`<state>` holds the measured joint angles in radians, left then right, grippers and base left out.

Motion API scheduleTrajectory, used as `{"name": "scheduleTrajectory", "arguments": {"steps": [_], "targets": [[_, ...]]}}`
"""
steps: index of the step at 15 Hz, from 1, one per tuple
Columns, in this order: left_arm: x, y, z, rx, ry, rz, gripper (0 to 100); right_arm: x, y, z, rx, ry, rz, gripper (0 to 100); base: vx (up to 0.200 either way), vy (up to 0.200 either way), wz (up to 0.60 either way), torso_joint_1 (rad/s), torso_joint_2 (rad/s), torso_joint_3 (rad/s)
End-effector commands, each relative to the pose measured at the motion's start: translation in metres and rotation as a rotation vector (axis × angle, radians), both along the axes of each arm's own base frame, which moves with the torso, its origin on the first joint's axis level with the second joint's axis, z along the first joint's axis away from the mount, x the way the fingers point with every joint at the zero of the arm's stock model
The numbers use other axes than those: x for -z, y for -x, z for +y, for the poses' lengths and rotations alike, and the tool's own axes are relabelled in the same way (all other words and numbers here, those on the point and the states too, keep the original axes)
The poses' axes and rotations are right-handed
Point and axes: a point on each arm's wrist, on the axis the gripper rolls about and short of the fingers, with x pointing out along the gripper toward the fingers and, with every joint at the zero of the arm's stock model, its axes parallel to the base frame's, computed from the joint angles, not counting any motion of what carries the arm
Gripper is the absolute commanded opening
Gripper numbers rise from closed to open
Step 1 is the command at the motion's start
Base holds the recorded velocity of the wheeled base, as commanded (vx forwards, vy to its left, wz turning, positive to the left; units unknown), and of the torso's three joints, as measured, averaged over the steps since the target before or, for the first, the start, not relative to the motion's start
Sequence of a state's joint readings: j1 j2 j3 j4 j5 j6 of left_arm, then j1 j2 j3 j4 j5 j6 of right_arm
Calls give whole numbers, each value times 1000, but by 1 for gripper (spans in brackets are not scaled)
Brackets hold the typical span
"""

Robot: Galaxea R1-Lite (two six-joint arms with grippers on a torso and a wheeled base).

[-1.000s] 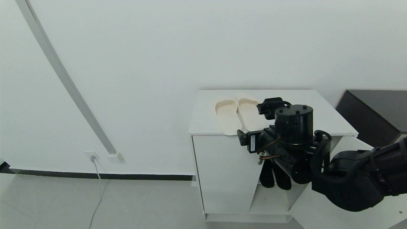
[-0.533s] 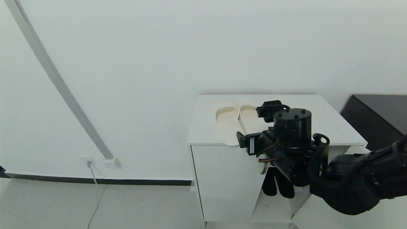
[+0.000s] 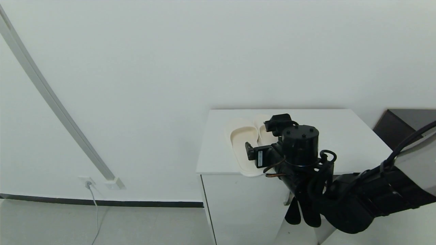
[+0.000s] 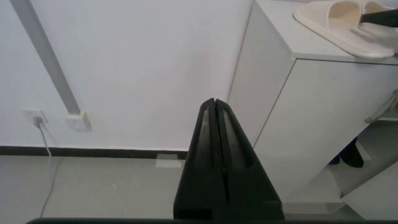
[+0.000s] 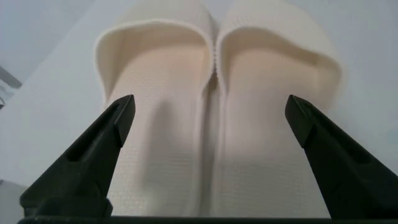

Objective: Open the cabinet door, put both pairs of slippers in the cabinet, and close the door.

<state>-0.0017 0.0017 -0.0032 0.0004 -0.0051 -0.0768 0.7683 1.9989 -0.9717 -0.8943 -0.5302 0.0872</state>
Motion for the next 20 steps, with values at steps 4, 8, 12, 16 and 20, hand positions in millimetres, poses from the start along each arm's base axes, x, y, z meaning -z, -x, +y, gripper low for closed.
{"name": "scheduleTrajectory", "arguments": {"steps": [4, 8, 12, 16, 20], "targets": [[0, 0, 0, -1, 1, 0, 0, 10, -26, 4, 9, 43, -1, 100, 0, 0, 0, 0, 0, 0], [0, 0, 0, -1, 6, 0, 0, 10, -39, 8, 5, 48, 7, 100, 0, 0, 0, 0, 0, 0], [0, 0, 0, -22, 15, -2, 0, 12, -59, 6, 37, 45, 6, 100, 0, 0, 0, 0, 0, 0], [0, 0, 0, -22, 20, -1, 0, 14, -69, 7, 25, 35, 0, 100, 0, 0, 0, 0, 0, 0], [0, 0, 0, -22, 20, -2, 0, 11, -82, 17, 25, 18, -26, 100, 0, 0, 0, 0, 0, 0]]}}
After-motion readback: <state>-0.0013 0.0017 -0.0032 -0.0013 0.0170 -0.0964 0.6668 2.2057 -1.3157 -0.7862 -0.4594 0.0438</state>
